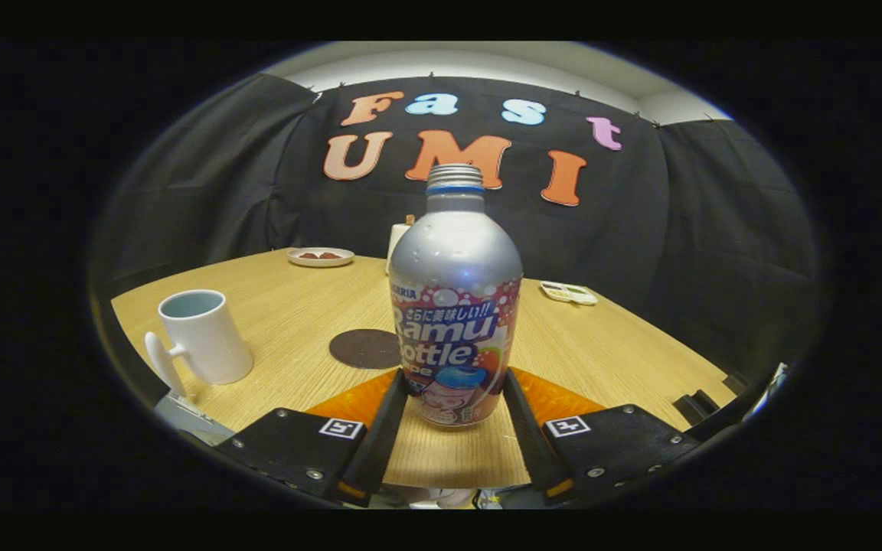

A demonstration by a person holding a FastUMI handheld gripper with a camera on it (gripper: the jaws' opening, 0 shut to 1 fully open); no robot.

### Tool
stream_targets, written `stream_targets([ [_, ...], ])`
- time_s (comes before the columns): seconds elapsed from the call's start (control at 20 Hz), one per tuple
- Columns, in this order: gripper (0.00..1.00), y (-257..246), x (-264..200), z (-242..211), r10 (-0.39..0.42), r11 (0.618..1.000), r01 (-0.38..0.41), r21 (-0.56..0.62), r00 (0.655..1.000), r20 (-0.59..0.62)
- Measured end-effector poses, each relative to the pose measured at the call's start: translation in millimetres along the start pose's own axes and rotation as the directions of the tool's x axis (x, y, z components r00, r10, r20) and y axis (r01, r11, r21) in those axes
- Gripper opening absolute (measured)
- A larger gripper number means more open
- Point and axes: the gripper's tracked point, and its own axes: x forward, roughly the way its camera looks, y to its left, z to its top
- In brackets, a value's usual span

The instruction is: Take the bottle from table, then pour the juice into the cup, finally place the bottle on the coaster

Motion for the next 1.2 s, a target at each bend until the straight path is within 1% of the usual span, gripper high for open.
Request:
stream_targets([
  [0.15,0.71,2,-2,7,-0.038,0.995,0.04,-0.095,0.999,0.016],
  [0.25,0.72,4,-3,11,-0.063,0.984,0.067,-0.163,0.998,0.032],
  [0.5,0.72,14,-5,27,-0.084,0.944,0.105,-0.312,0.993,0.079],
  [0.65,0.72,21,-9,35,-0.082,0.91,0.117,-0.398,0.991,0.105],
  [0.75,0.72,26,-13,39,-0.085,0.878,0.132,-0.46,0.989,0.122],
  [1.0,0.71,31,-14,44,-0.092,0.785,0.17,-0.596,0.983,0.158],
  [1.1,0.71,31,-15,48,-0.097,0.737,0.189,-0.649,0.98,0.176],
  [1.2,0.71,32,-17,54,-0.102,0.667,0.221,-0.711,0.973,0.207],
])
